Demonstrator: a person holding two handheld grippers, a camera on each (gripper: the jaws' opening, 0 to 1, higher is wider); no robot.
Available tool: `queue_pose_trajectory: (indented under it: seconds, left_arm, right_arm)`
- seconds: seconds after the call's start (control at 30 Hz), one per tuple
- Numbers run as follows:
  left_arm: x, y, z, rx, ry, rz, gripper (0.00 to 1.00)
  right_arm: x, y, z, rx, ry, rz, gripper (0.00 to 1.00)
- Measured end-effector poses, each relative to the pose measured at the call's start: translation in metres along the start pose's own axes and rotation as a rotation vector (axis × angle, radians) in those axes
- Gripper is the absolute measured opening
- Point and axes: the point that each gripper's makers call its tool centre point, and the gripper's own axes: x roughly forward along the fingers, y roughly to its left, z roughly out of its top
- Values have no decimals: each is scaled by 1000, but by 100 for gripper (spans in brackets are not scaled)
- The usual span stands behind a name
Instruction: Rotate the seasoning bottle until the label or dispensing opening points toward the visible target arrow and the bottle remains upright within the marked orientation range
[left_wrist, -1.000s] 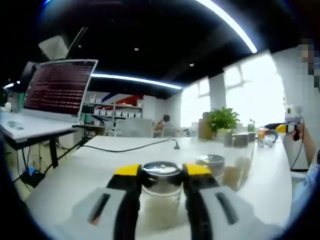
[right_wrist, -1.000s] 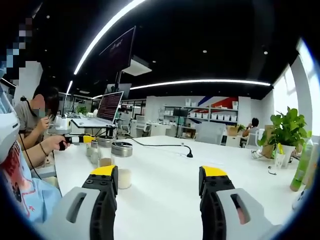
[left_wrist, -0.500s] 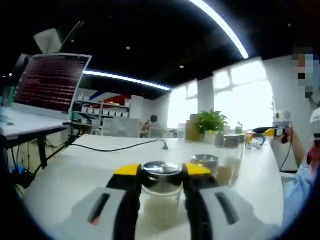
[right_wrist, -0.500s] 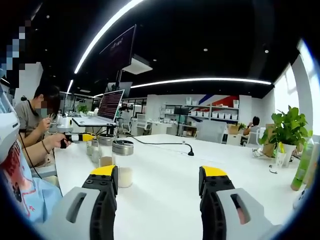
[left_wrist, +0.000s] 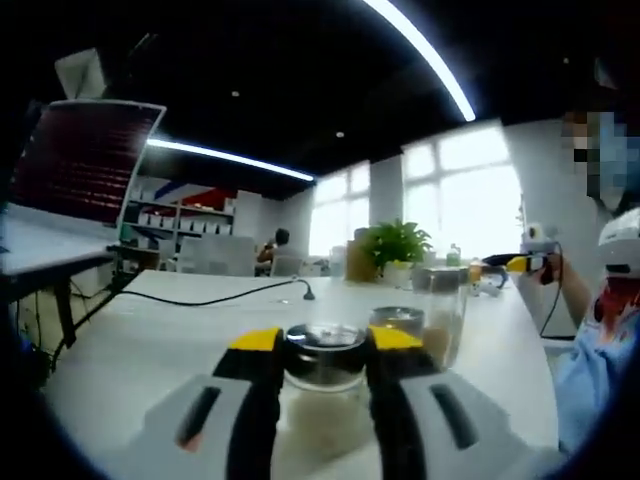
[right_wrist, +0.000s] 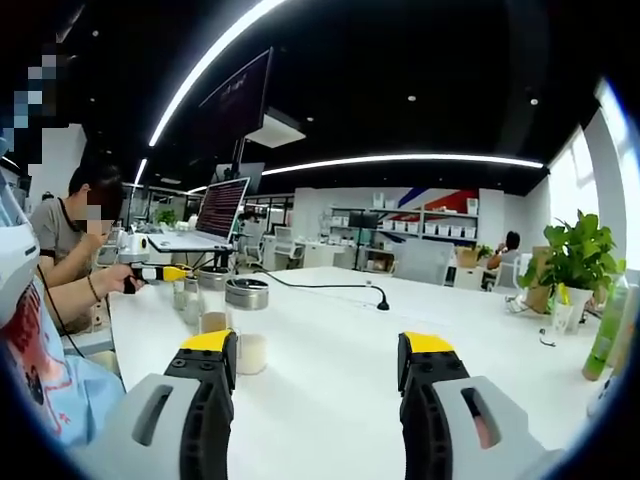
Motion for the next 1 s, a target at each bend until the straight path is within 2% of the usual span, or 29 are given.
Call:
queue_pose_trajectory:
  seconds: [0.43, 0.67, 1.0]
  left_arm:
    - [2, -3, 0, -10, 35, -63, 33]
    - [1, -4, 0, -25, 37, -109, 33]
    - [1, -9, -1, -39, 40, -140, 33]
  right_arm:
    - [-1, 1, 1, -2, 0, 4, 67]
    - [0, 3, -1, -1, 7, 7, 67]
    - [1, 5, -3, 3, 14, 14, 67]
